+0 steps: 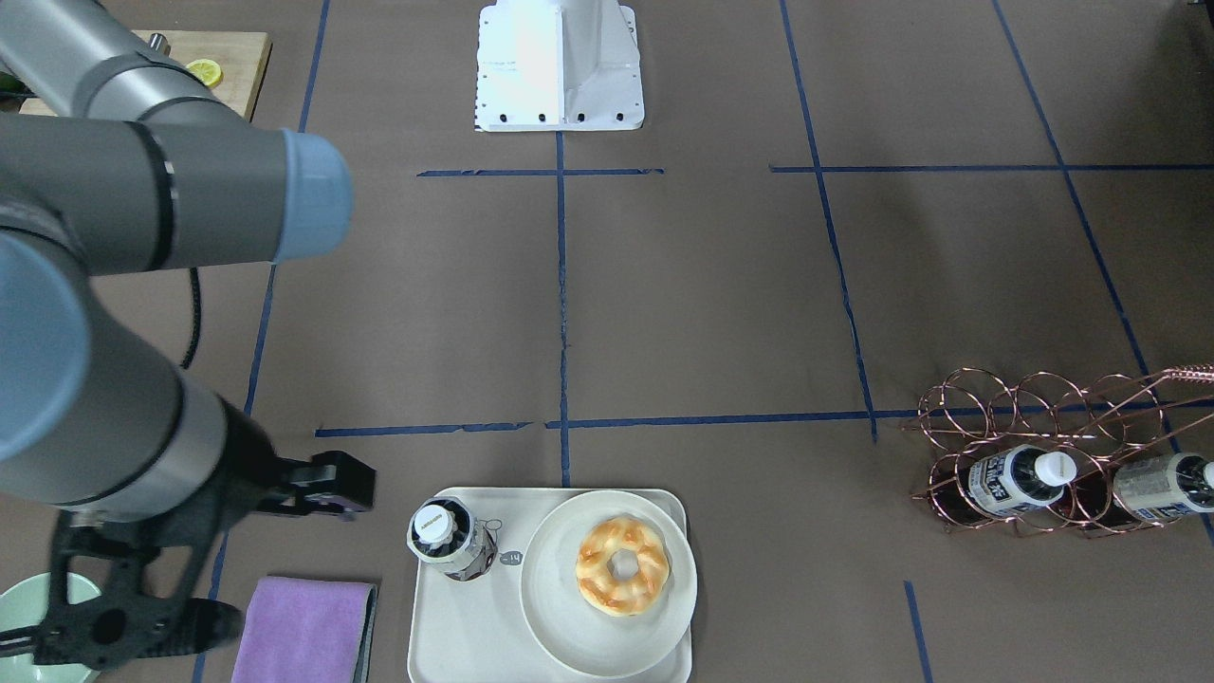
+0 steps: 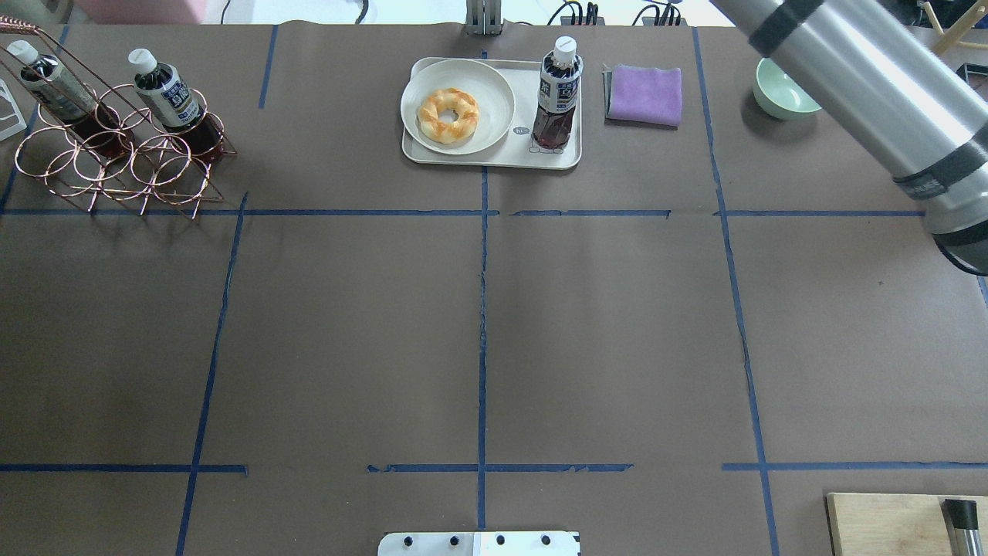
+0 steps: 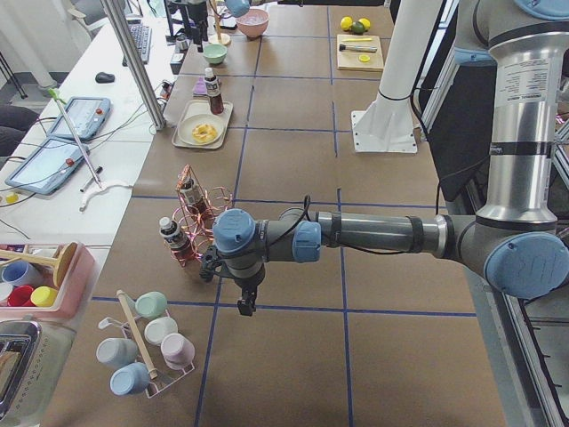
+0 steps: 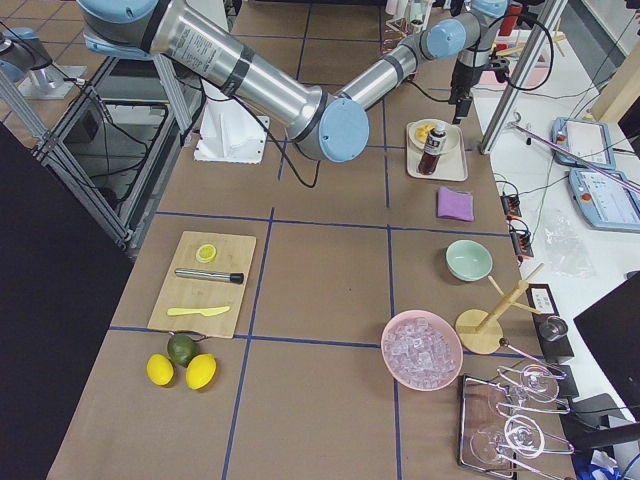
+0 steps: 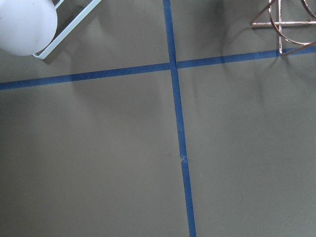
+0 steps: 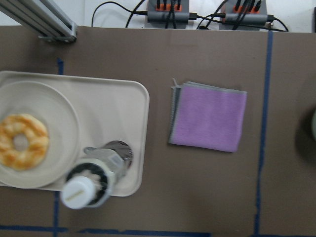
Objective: Place tea on tray
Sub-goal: 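Open the right gripper and raise it away from the tray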
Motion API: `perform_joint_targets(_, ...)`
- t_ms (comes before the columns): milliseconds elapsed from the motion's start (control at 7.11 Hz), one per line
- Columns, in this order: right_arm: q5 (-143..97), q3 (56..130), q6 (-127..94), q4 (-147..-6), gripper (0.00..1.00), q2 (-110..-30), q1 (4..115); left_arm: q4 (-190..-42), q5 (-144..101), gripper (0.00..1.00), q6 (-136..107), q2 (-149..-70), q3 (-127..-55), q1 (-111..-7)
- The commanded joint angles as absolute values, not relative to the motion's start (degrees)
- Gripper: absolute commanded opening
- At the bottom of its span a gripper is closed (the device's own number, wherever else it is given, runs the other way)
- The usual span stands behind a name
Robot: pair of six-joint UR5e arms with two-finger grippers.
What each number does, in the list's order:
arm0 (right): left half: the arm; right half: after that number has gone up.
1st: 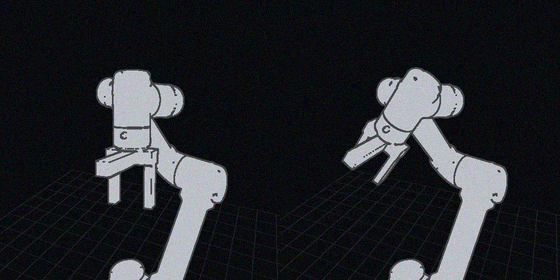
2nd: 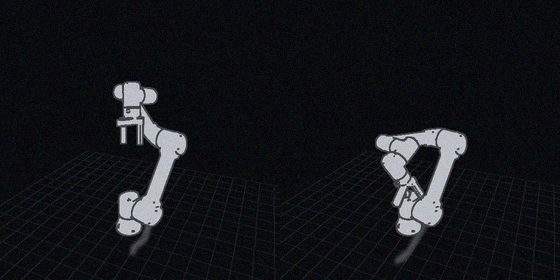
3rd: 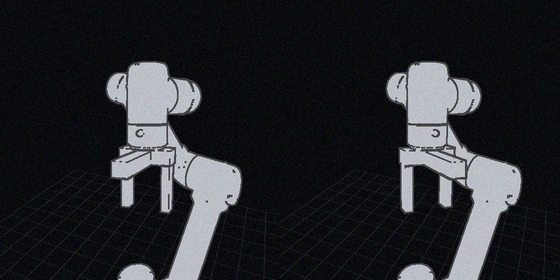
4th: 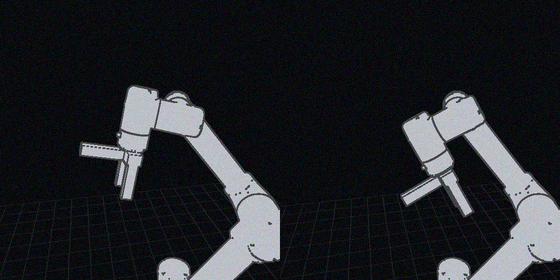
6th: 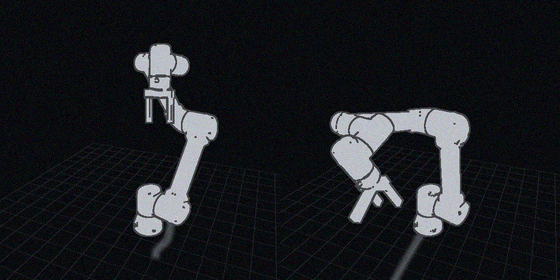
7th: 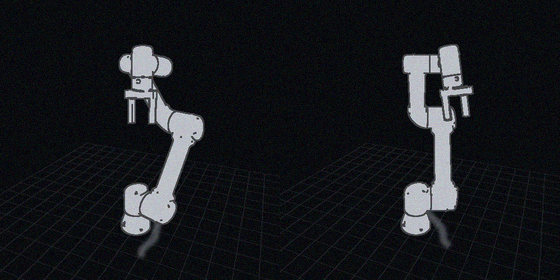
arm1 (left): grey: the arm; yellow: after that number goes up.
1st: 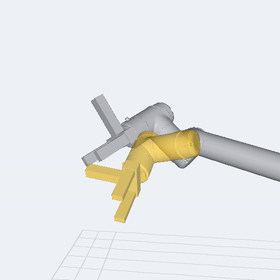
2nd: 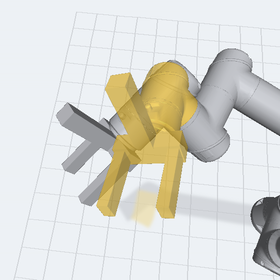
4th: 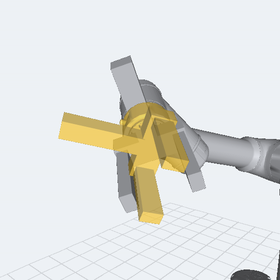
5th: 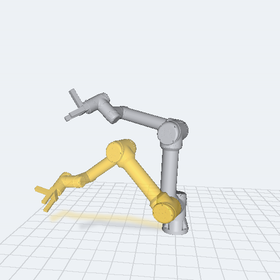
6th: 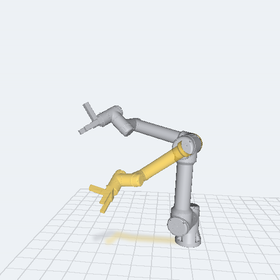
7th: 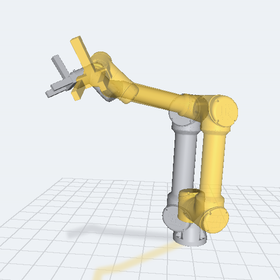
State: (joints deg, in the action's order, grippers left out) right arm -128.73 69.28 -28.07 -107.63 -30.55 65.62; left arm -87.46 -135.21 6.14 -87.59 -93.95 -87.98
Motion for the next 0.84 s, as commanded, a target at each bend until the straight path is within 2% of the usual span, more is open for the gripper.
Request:
perform_joint_targets(0, -129.1, 83.3, -6.1, -113.2, 1.00, -48.0, 72.8, -87.5, -135.4, 1.00, 6.3, -87.8, -94.2, -88.0)
perform_joint_targets(281, -130.1, 86.6, 11.2, -112.8, 1.00, -60.8, 77.9, -87.5, -135.3, 1.00, 6.5, -87.6, -94.2, -88.0)
perform_joint_targets(704, -131.6, 90.2, 12.9, -104.3, 1.00, -80.8, 81.2, -87.5, -135.1, 1.00, 6.9, -86.2, -94.0, -88.0)
